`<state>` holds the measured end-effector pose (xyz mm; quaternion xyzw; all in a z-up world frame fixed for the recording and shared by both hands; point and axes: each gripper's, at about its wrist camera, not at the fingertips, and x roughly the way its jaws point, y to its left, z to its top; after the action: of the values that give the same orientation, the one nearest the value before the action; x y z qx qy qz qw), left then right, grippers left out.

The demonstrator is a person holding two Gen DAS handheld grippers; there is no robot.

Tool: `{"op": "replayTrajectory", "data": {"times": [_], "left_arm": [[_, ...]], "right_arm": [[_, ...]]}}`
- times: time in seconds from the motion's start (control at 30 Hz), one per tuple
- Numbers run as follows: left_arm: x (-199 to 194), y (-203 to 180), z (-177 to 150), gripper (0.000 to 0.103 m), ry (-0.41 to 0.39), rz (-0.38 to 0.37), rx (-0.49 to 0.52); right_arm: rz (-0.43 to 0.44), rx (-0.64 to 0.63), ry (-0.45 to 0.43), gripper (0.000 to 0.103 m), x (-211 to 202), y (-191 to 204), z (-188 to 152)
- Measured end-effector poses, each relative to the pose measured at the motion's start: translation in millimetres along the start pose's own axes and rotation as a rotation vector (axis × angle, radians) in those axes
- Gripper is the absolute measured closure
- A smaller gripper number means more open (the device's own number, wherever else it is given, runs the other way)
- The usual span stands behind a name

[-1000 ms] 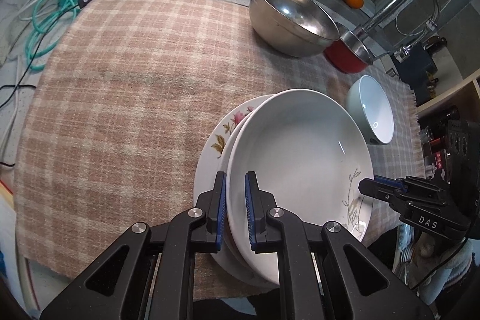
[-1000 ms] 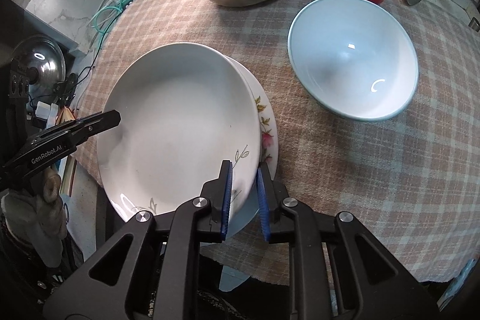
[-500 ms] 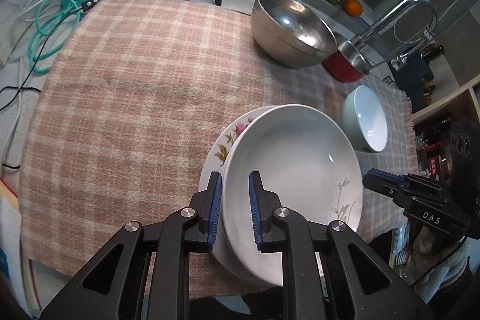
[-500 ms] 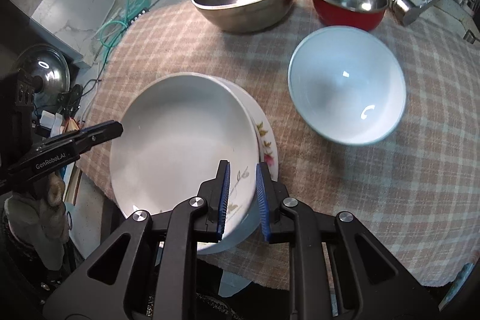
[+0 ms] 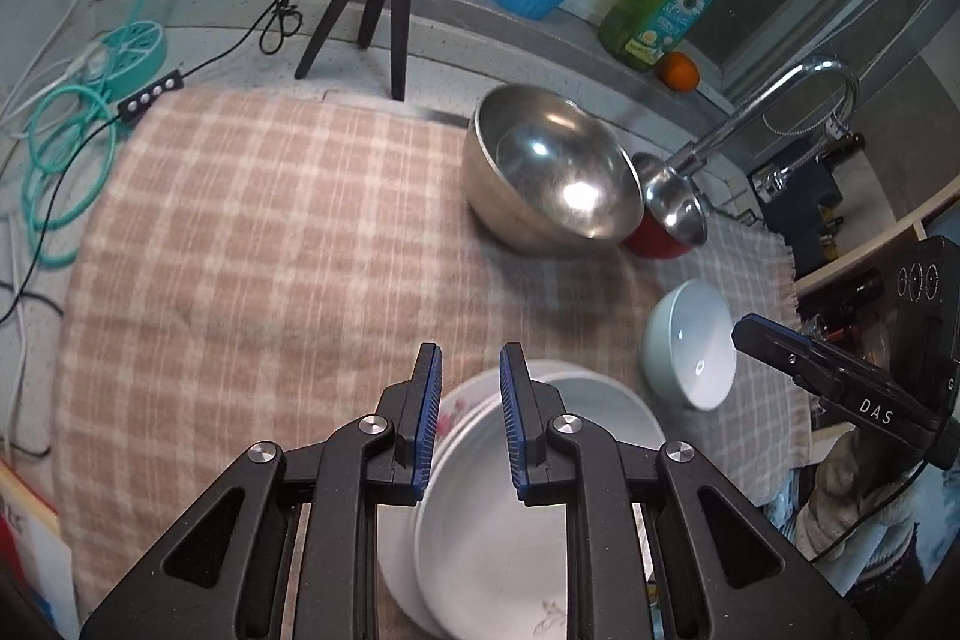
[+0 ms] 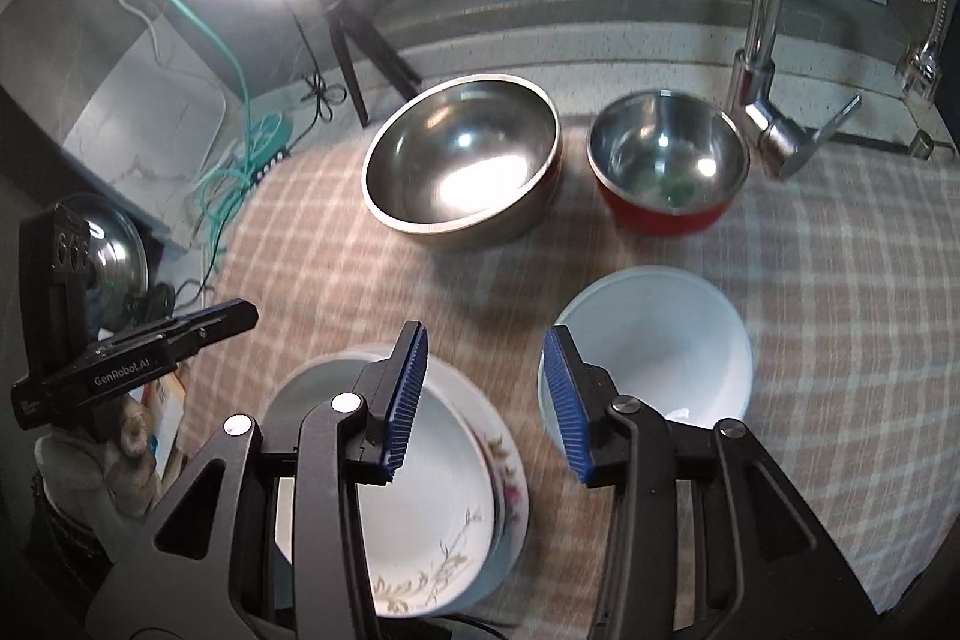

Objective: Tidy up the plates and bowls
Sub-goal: 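Move the right gripper to the rim of the large steel bowl, then close the right gripper on the large steel bowl rim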

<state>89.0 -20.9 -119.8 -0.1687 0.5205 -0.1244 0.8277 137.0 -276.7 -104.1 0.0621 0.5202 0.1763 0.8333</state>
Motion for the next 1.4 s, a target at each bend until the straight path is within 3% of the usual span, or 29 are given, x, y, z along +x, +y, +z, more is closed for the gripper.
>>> {"op": "replayTrajectory", "data": {"times": [0.27,0.33,0.7,1.13,1.27,1.4], "left_arm": [[11,-7,33,0.083,-0.001,-0.008,0.037],[15,-5,42,0.076,-0.001,-0.005,0.038],[57,9,87,0.076,0.041,-0.018,-0.026],[94,5,104,0.076,0.098,-0.007,-0.018],[102,8,107,0.076,0.115,-0.012,-0.027],[108,7,106,0.079,0.130,-0.019,-0.019]], "right_arm": [[0.004,0.030,-0.025,0.061,16,-2,35],[0.003,0.045,-0.024,0.061,22,-5,41],[0.017,0.139,0.026,0.061,61,-29,63],[0.009,0.191,0.097,0.075,96,-38,74],[-0.002,0.183,0.122,0.084,106,-37,75],[-0.010,0.176,0.126,0.084,109,-37,77]]}}
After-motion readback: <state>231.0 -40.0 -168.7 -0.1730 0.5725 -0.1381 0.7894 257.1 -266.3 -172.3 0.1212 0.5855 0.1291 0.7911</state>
